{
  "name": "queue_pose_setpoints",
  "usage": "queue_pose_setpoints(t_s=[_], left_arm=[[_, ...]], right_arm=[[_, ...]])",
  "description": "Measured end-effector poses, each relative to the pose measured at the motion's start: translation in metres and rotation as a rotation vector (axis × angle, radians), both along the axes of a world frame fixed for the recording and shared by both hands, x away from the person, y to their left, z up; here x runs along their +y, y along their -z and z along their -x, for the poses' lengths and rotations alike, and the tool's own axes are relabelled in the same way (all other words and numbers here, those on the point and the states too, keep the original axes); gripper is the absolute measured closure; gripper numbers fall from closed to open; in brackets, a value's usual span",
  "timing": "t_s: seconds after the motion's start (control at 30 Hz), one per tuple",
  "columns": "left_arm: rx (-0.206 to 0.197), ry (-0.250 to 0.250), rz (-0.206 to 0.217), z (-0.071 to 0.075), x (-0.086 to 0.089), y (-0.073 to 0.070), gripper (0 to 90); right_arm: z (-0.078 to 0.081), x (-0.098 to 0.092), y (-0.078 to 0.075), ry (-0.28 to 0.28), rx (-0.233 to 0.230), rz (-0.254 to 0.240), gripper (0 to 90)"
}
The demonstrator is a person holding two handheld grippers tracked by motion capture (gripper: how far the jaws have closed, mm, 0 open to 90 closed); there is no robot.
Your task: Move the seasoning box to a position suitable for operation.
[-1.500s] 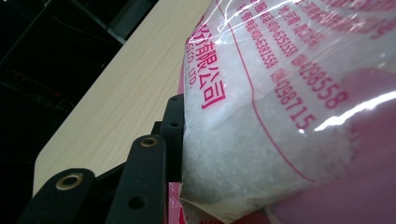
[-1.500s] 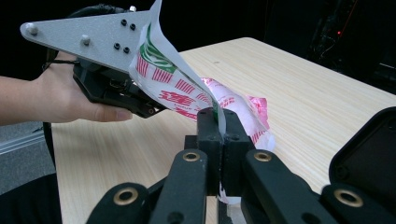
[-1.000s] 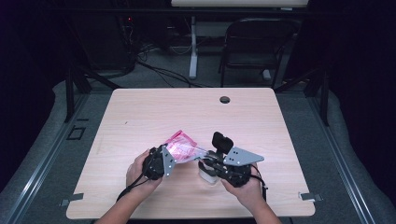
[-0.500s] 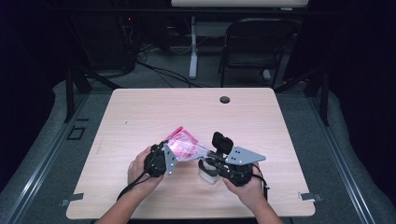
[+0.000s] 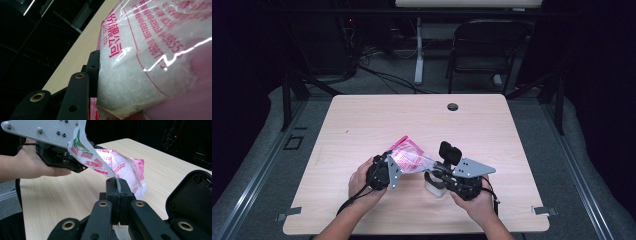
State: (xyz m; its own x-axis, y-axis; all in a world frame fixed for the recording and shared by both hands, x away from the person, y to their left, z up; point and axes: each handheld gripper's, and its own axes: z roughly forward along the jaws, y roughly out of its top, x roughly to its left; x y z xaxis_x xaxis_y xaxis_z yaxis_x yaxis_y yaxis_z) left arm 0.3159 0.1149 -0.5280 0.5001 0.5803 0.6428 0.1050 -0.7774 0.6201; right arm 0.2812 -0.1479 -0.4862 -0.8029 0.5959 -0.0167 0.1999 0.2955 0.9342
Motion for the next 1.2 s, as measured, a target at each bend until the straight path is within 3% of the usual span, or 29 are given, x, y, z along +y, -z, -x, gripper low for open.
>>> queue_pose_setpoints(t_s=[0.27, 0.57, 0.83, 1.2], left_arm=[[0.001, 0.016, 0.0, -0.001, 0.001, 0.003, 66.7], [-0.028, 0.049, -0.004, -0.003, -0.004, 0.003, 66.7], [-0.082, 0.074, -0.023, -0.005, -0.008, 0.002, 66.7], [-0.126, 0.079, -0.053, -0.006, -0.011, 0.001, 66.7]], right_arm=[[0.003, 0.001, 0.0, -0.005, 0.001, 0.006, 89.9], [0.006, -0.004, 0.001, 0.008, -0.001, 0.006, 89.9], [0.01, -0.008, 0.001, 0.022, -0.001, 0.006, 89.9], [0.01, -0.01, 0.005, 0.033, 0.006, -0.001, 89.9]])
